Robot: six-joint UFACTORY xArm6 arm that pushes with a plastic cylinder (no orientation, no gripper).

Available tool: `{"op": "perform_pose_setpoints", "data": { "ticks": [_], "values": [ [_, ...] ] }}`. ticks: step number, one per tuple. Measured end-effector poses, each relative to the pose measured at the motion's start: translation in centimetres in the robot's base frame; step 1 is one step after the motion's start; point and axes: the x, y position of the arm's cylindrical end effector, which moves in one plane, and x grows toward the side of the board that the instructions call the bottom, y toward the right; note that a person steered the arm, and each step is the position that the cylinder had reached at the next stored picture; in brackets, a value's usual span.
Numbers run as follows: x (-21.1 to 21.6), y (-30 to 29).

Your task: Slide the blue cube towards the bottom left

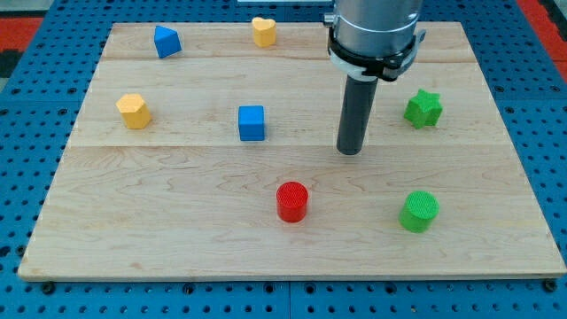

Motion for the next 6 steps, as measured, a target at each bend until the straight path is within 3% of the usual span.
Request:
{"op": "perform_pose_setpoints", "data": {
  "ticks": [3,4,6],
  "values": [
    [-0.3,-0.4],
    [-4.3,-1.2],
    [-5.6,-4.6]
  ]
}}
